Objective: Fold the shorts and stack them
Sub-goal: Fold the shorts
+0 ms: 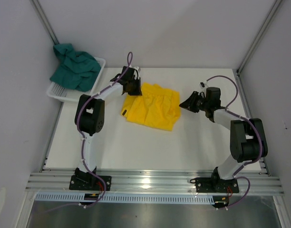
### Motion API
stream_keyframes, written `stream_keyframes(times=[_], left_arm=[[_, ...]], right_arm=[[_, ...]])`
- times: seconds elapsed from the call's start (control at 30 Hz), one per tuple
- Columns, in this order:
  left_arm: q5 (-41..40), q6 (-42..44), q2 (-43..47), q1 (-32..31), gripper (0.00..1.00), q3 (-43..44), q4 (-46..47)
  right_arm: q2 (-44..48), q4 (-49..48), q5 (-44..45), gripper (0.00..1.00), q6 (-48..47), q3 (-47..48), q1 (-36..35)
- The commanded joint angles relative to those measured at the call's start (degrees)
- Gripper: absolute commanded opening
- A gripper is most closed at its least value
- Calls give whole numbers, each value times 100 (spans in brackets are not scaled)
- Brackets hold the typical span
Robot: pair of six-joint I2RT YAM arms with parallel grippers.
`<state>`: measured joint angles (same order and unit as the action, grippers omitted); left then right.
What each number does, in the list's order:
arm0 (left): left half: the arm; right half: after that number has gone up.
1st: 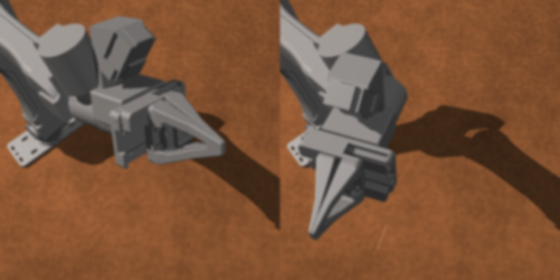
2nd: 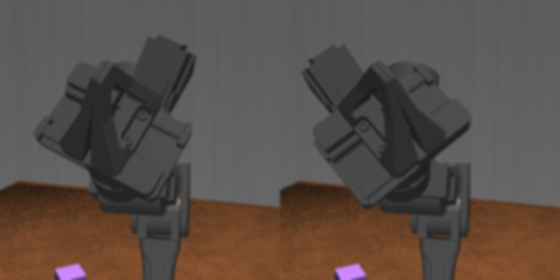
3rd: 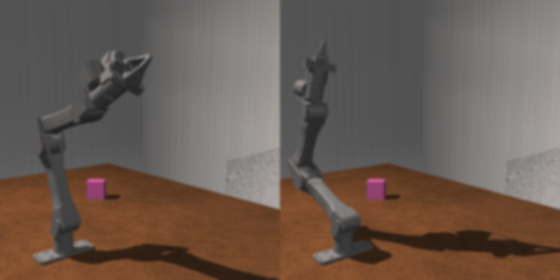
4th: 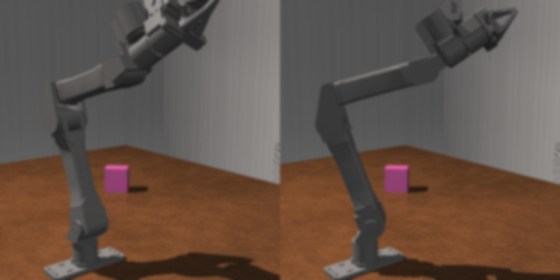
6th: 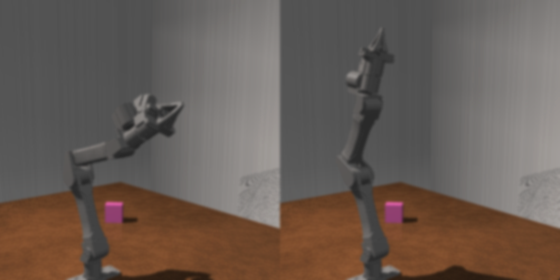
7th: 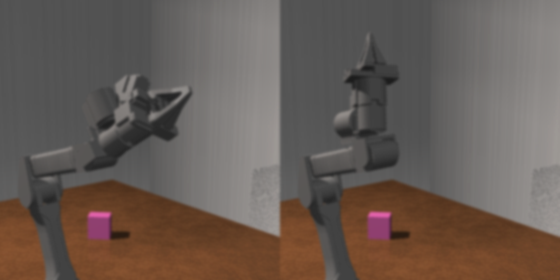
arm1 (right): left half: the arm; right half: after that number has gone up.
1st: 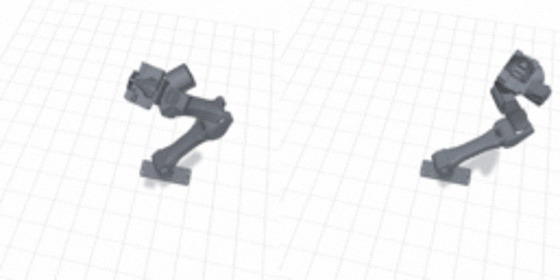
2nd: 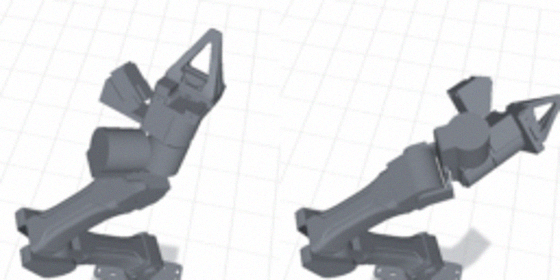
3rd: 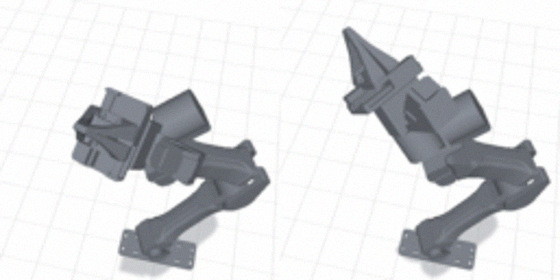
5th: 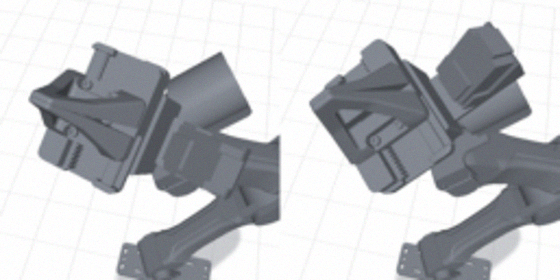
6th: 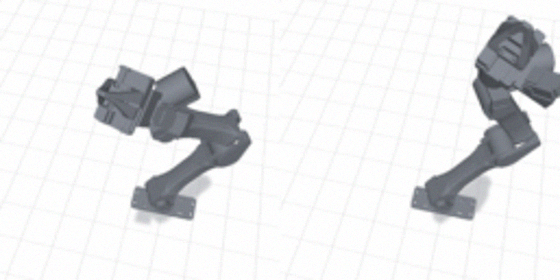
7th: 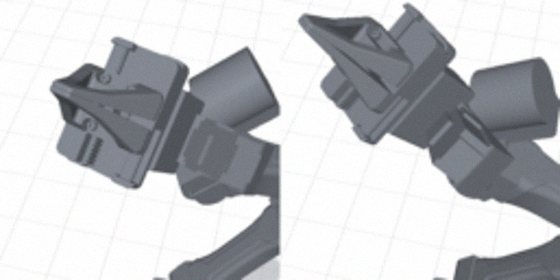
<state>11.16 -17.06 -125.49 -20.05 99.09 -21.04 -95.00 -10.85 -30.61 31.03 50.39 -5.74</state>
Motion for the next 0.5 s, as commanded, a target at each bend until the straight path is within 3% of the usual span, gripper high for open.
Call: stream_keyframes(times=[0.0, 0.03, 0.13, 0.47], left_arm=[[71, -8, 34, 63, 1, -12, 223], [62, 1, 42, 63, 1, 14, 214], [-51, 27, 16, 63, 1, 49, 179], [-342, 185, -124, 72, 1, 14, 179]], right_arm=[[35, -399, -995, 20, 113, 321, -278], [-44, -531, -1191, 12, 323, 479, -331], [-378, -874, -1465, 2, 606, 795, -559], [-2179, -2000, -1651, 0, 1415, 1095, -806]])
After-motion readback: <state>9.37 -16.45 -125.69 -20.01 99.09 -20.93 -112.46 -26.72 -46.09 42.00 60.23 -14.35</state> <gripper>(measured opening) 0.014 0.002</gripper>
